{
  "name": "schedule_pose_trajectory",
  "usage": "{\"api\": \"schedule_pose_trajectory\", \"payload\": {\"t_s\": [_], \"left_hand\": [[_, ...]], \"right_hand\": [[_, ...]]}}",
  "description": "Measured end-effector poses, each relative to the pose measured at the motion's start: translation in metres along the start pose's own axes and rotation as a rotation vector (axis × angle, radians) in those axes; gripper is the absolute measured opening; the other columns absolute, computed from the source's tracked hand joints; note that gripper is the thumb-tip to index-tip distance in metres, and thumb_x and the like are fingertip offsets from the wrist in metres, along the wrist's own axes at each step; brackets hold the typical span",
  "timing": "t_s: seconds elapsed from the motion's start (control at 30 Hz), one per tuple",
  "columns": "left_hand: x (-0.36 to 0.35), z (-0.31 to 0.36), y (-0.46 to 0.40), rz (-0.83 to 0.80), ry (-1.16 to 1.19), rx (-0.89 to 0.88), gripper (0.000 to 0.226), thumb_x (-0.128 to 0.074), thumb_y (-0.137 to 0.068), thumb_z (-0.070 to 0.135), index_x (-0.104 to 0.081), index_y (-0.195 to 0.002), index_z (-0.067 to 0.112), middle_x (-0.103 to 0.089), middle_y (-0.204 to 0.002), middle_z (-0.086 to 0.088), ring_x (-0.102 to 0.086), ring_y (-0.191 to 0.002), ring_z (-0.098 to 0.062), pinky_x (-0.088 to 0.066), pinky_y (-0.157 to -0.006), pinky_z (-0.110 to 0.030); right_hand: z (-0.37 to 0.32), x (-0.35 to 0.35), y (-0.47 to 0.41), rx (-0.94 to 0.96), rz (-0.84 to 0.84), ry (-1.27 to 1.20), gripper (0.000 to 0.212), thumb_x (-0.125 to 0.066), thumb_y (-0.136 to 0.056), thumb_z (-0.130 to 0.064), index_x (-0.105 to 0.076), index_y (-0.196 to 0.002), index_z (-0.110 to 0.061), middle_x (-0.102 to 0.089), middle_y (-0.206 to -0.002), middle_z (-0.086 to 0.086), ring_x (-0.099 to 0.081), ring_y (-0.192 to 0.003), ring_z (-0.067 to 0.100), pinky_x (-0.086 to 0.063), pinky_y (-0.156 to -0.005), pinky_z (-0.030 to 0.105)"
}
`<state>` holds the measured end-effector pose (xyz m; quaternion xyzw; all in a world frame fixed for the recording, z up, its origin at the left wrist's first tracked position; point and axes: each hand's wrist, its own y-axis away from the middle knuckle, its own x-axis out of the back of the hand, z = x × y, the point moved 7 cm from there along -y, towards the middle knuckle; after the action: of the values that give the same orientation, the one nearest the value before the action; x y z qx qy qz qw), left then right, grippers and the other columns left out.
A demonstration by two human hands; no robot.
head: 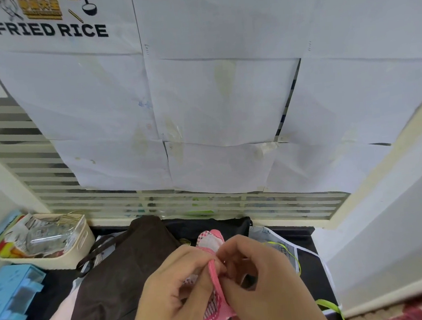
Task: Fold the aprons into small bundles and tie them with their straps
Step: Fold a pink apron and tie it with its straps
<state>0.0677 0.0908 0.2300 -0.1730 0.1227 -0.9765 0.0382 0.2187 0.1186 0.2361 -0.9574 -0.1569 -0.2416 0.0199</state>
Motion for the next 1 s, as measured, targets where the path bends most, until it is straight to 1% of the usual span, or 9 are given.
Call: {"api": "schedule_pose_trajectory", "payload": {"t_s": [0.1, 0.17, 0.37, 0.5, 0.6, 0.67, 0.77, 0.87, 1.0], "left_hand": [[-0.001, 0.003, 0.002, 0.007, -0.007, -0.035, 0.015, -0.069, -0.1, 0.024, -0.081, -0.091, 0.026, -0.07, -0.096, 0.003, -0.071, -0.086, -0.021, -0.059, -0.064, -0.027], [-0.001, 0.007, 0.004, 0.03, -0.006, -0.061, 0.013, -0.071, -0.095, 0.023, -0.082, -0.091, 0.026, -0.07, -0.099, 0.001, -0.072, -0.086, -0.022, -0.059, -0.063, -0.027], [-0.003, 0.003, 0.009, 0.107, 0.033, -0.048, 0.011, -0.072, -0.089, 0.021, -0.082, -0.093, 0.023, -0.069, -0.099, -0.001, -0.071, -0.083, -0.023, -0.059, -0.059, -0.029], [-0.005, -0.001, 0.01, 0.108, 0.035, -0.029, 0.01, -0.075, -0.094, 0.017, -0.082, -0.092, 0.025, -0.069, -0.096, -0.003, -0.07, -0.078, -0.023, -0.059, -0.058, -0.031], [-0.004, 0.0, 0.009, 0.103, 0.092, 0.016, 0.016, -0.074, -0.086, 0.011, -0.083, -0.087, 0.025, -0.071, -0.091, -0.003, -0.069, -0.073, -0.02, -0.056, -0.058, -0.025], [-0.003, 0.0, 0.007, 0.095, 0.128, 0.036, 0.016, -0.073, -0.085, 0.012, -0.083, -0.086, 0.024, -0.071, -0.089, -0.004, -0.071, -0.072, -0.019, -0.057, -0.061, -0.023], [-0.004, -0.008, 0.006, 0.093, 0.174, 0.093, 0.012, -0.073, -0.086, 0.018, -0.083, -0.09, 0.023, -0.072, -0.091, -0.007, -0.073, -0.076, -0.023, -0.063, -0.067, -0.042], [-0.005, -0.011, 0.007, 0.092, 0.202, 0.124, 0.007, -0.076, -0.092, 0.021, -0.083, -0.093, 0.02, -0.072, -0.092, -0.009, -0.074, -0.079, -0.027, -0.062, -0.072, -0.059], [-0.006, -0.008, 0.008, 0.081, 0.204, 0.108, 0.007, -0.076, -0.094, 0.021, -0.083, -0.092, 0.021, -0.072, -0.091, -0.008, -0.073, -0.078, -0.026, -0.063, -0.069, -0.055]], "right_hand": [[-0.003, -0.002, 0.001, 0.08, 0.063, 0.118, 0.008, -0.069, -0.081, -0.034, -0.072, -0.089, -0.034, -0.062, -0.091, -0.008, -0.067, -0.069, 0.015, -0.057, -0.061, 0.026], [-0.003, -0.004, 0.001, 0.116, 0.115, 0.169, 0.009, -0.065, -0.081, -0.031, -0.073, -0.085, -0.032, -0.059, -0.088, -0.009, -0.063, -0.071, 0.01, -0.047, -0.059, 0.013], [0.0, -0.006, 0.003, 0.143, 0.264, 0.23, 0.009, -0.07, -0.076, -0.023, -0.068, -0.075, -0.031, -0.054, -0.074, -0.017, -0.057, -0.067, -0.003, -0.036, -0.057, 0.001], [0.01, -0.002, 0.005, -0.005, 0.227, 0.093, 0.014, -0.079, -0.078, -0.024, -0.067, -0.076, -0.03, -0.063, -0.078, -0.011, -0.062, -0.06, 0.012, -0.043, -0.054, 0.012], [0.019, 0.001, 0.008, -0.208, 0.076, -0.154, 0.019, -0.085, -0.081, -0.019, -0.07, -0.071, -0.028, -0.07, -0.061, 0.001, -0.064, -0.047, 0.017, -0.052, -0.053, 0.025], [0.02, 0.002, 0.008, -0.249, -0.005, -0.308, 0.02, -0.086, -0.082, -0.012, -0.071, -0.07, -0.021, -0.071, -0.059, 0.011, -0.069, -0.052, 0.026, -0.057, -0.056, 0.032], [0.023, 0.005, 0.008, -0.254, -0.034, -0.433, 0.021, -0.083, -0.085, -0.006, -0.072, -0.071, -0.017, -0.073, -0.067, 0.024, -0.073, -0.06, 0.042, -0.064, -0.064, 0.05], [0.024, 0.003, 0.008, -0.26, -0.05, -0.545, 0.018, -0.079, -0.085, -0.005, -0.07, -0.071, -0.011, -0.072, -0.07, 0.028, -0.072, -0.058, 0.041, -0.064, -0.059, 0.045], [0.028, -0.001, 0.009, -0.283, -0.044, -0.68, 0.02, -0.08, -0.076, -0.016, -0.065, -0.077, -0.003, -0.068, -0.07, 0.031, -0.07, -0.057, 0.039, -0.063, -0.057, 0.045]]}}
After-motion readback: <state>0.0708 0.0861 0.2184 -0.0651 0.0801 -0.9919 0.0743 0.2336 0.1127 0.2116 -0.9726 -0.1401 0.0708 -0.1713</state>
